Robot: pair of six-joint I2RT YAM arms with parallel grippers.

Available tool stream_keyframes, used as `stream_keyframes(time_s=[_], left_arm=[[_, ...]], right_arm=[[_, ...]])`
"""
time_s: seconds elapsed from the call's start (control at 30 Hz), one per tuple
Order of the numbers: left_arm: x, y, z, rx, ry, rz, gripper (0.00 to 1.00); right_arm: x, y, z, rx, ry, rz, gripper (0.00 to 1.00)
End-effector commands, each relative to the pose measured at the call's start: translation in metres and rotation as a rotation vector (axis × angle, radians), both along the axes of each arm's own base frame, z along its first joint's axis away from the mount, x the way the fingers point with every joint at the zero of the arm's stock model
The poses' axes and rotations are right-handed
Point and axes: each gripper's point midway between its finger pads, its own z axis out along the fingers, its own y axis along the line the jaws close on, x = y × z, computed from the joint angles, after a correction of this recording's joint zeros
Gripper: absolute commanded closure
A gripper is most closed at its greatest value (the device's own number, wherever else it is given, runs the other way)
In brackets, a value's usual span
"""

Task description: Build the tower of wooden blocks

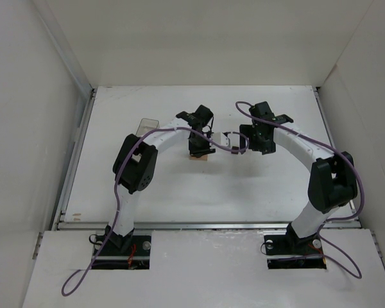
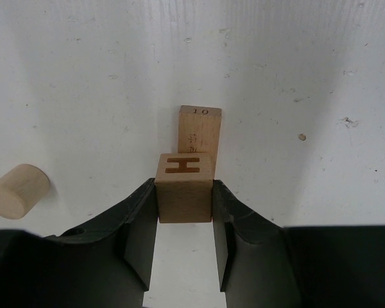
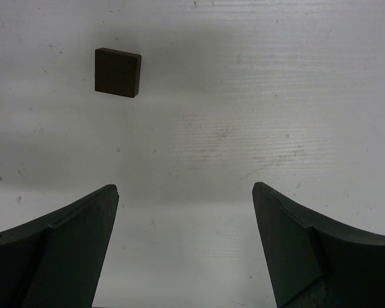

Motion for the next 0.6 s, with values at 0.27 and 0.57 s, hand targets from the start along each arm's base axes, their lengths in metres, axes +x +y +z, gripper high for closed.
stream_keyframes(time_s=[0.27,0.57], left_arm=[[-0.0093,0.0149,-0.0122,0.053,0.009,-0.021,0.99],[-0.0076,0.0191,-0.0167,0.087,-0.013,0.017,0.86]], right_arm=[[0.0090,0.0001,0.0172,0.013,-0.075,0.002,0.09],[0.0084,0.0019,0.0172,0.022,-0.072,0.006,0.06]])
